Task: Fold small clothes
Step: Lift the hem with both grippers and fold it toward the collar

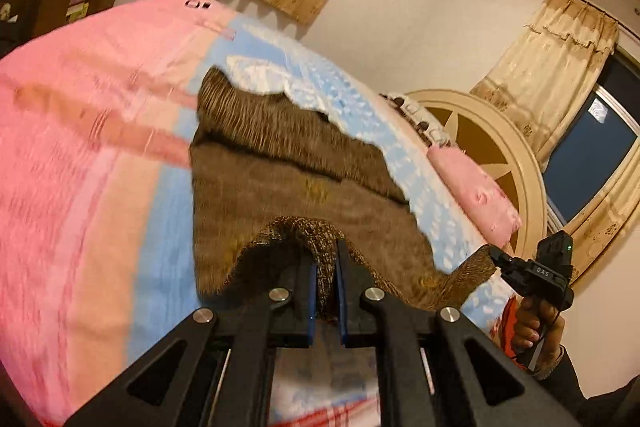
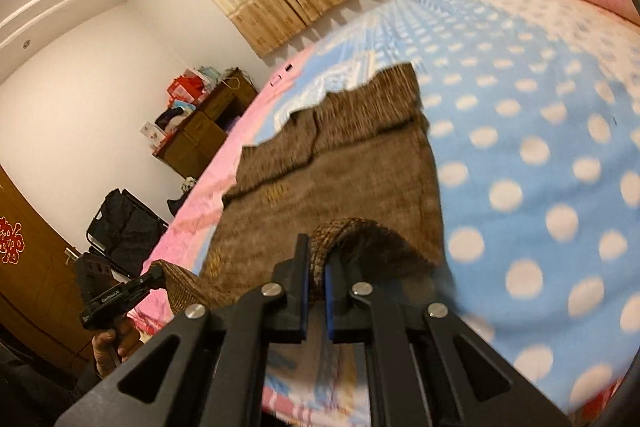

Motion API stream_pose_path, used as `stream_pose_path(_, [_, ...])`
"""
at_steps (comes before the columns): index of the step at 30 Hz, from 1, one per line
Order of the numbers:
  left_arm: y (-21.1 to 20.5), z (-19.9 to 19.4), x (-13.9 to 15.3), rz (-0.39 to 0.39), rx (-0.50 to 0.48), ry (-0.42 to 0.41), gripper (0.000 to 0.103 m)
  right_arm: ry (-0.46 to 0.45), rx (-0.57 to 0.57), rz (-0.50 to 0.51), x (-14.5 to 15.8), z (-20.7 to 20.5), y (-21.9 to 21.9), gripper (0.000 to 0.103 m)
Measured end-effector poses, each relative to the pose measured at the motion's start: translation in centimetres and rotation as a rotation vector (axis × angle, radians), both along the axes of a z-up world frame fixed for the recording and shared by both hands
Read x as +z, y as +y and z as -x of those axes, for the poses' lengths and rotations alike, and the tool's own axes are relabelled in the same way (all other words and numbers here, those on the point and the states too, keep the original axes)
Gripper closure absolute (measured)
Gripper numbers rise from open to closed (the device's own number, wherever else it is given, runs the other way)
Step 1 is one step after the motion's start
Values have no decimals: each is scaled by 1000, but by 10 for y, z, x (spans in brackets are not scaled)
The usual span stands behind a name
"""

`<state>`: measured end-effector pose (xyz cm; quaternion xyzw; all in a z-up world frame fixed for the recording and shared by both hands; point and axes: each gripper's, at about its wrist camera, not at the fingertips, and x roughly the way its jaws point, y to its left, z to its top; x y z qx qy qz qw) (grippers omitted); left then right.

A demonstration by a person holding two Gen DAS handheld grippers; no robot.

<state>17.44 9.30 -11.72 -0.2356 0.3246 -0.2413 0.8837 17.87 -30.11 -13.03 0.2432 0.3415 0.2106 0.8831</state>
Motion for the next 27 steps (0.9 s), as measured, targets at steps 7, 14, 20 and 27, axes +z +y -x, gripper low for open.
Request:
stream_pose_path(7, [6, -49, 11, 13, 2, -10, 96, -23, 7, 3, 18, -48, -4, 94])
stream_pose_path(14, [9, -98, 26, 12, 10, -38, 96, -20, -11, -32, 27, -108, -13, 94])
stream_pose_path(20, [15, -146, 31, 17, 37, -46, 96, -19, -17, -36, 31, -156, -16, 94])
stream_pose_path(27, [22, -204, 22, 32, 61, -10, 96, 21, -32, -59, 22, -219, -24, 94])
